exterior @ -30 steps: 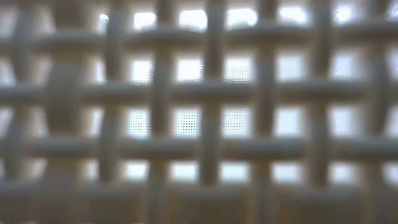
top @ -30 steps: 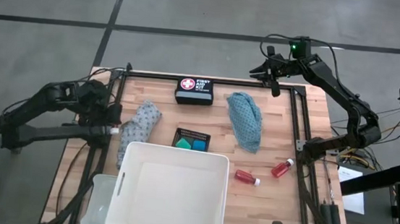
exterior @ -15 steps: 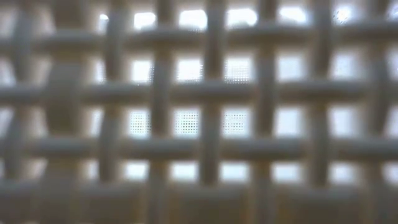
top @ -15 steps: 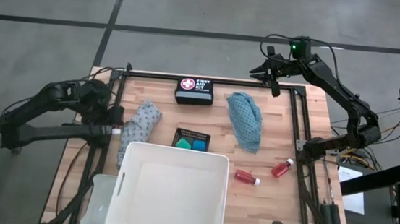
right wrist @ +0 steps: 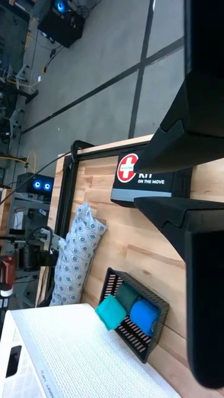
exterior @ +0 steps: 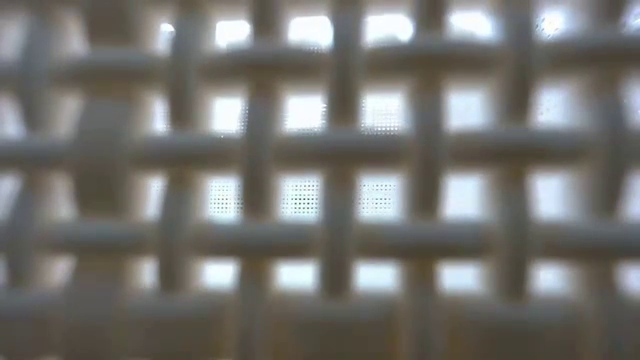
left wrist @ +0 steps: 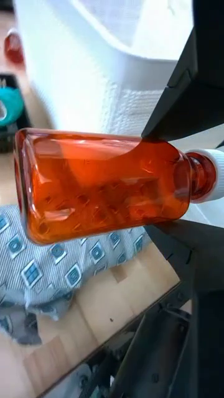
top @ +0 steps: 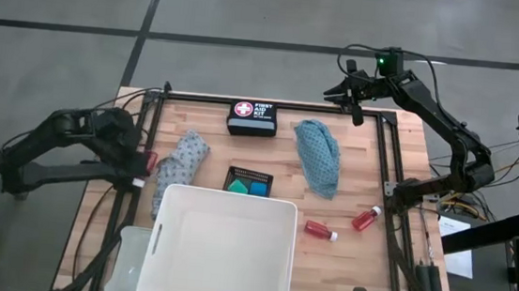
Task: Pick & Place Medicine items
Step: Put the top left red medicine bottle into the white bin
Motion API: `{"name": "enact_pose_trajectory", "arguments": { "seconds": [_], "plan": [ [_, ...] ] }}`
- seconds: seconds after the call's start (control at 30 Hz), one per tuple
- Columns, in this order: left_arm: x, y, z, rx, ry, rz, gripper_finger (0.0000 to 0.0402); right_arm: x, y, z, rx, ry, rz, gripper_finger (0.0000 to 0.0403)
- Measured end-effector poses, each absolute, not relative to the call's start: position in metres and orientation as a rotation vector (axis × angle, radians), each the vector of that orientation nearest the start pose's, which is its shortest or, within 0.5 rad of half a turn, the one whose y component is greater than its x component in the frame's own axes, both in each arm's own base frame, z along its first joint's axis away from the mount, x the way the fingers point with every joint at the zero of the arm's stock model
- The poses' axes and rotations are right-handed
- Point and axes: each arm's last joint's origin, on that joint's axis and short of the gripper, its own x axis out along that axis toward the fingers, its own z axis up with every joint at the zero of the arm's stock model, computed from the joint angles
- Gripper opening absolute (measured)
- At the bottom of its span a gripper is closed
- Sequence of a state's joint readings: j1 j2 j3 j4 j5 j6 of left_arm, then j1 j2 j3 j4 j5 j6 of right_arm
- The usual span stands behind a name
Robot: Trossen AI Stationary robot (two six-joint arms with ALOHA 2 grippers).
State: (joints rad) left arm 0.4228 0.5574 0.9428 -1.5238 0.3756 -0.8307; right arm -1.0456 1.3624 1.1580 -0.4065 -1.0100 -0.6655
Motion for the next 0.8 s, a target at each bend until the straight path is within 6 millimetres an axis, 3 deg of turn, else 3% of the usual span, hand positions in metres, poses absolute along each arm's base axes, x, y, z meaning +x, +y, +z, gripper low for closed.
{"name": "enact_pose_trajectory", "arguments": {
  "seconds": [0.37,0.6,0.8],
  "plan": [
    [0.041,0.006,0.319,-0.98,0.779,0.304,0.0198,0.164,-0.235,0.323,-0.137,0.306,0.069,0.0068],
    [0.039,0.007,0.342,-0.843,0.639,0.271,0.0199,0.164,-0.235,0.323,-0.137,0.306,0.07,0.0068],
    [0.037,0.006,0.354,-0.825,0.58,0.275,0.0205,0.164,-0.235,0.323,-0.137,0.306,0.07,0.0068]
  ]
}}
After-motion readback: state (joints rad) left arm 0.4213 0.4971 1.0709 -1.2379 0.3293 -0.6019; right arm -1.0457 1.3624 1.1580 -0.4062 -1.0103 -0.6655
